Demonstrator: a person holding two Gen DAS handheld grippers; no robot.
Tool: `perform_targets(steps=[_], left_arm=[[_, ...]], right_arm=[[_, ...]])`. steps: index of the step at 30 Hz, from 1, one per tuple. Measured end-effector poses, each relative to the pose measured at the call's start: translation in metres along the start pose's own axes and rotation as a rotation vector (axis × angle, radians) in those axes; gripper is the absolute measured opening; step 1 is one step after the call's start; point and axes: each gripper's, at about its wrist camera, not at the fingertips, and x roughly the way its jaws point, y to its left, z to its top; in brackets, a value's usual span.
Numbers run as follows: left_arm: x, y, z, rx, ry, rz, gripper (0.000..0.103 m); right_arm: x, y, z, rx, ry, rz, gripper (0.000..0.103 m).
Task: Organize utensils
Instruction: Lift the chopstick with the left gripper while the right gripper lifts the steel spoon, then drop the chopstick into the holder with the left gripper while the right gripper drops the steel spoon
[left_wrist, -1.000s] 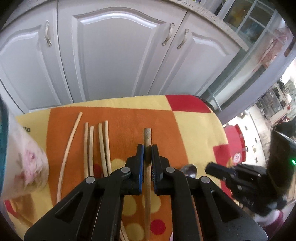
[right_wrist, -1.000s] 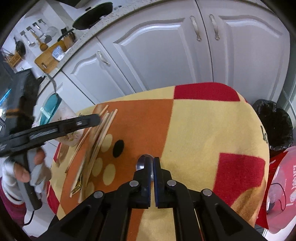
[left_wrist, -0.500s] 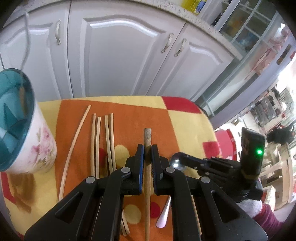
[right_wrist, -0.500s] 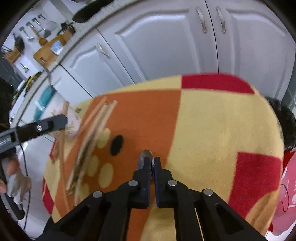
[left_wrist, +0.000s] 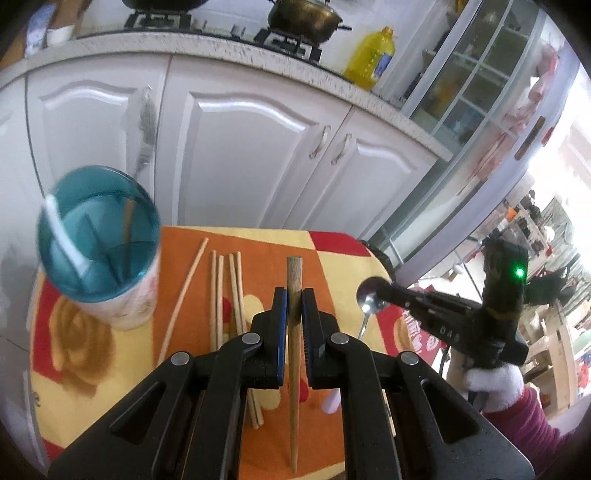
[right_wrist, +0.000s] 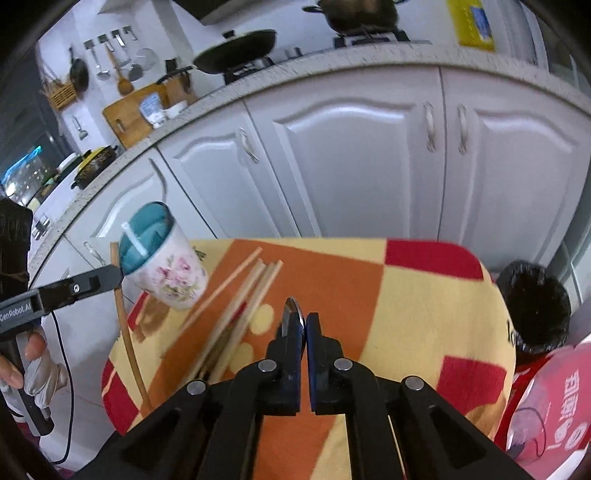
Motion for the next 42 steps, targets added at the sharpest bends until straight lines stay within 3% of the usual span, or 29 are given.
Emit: perform_targets(steps=[6,10,15,22,31,36,42], left_arm=[[-0.047,0.014,-0.001,-0.016,-0.069,0.007,0.006],[-0.079,0.027,0.015,-0.034,-0.154,0.039,0.006],[-0.114,0.050,0.047,-0.066,-0.297,0.121,0.006],[-0.125,0.075,0.085,-0.063,-0.439,0.255,0.006],[-0.107,0.096,0.118,-0.016,-0.524,0.387,0.006],[-0.104,0.106,0.127,-0.003,-0.533,0.397,0.006],[-0.088,0.117,0.108,-0.005,-0.509,0.425,0.006]], right_arm=[[-0.018,0.032,0.023,-0.051,-0.064,0.022,0.002],[-0.020,0.054,0.044,-0.067,-0.103,0.041,0.002],[-0.016,0.083,0.071,-0.089,-0.143,0.056,0.002],[-0.001,0.120,0.110,-0.126,-0.189,0.055,0.002],[0.048,0.162,0.144,-0.187,-0.192,0.031,0.002],[0.075,0.174,0.147,-0.234,-0.183,-0.002,0.002],[0.100,0.183,0.129,-0.281,-0.158,-0.045,0.002]])
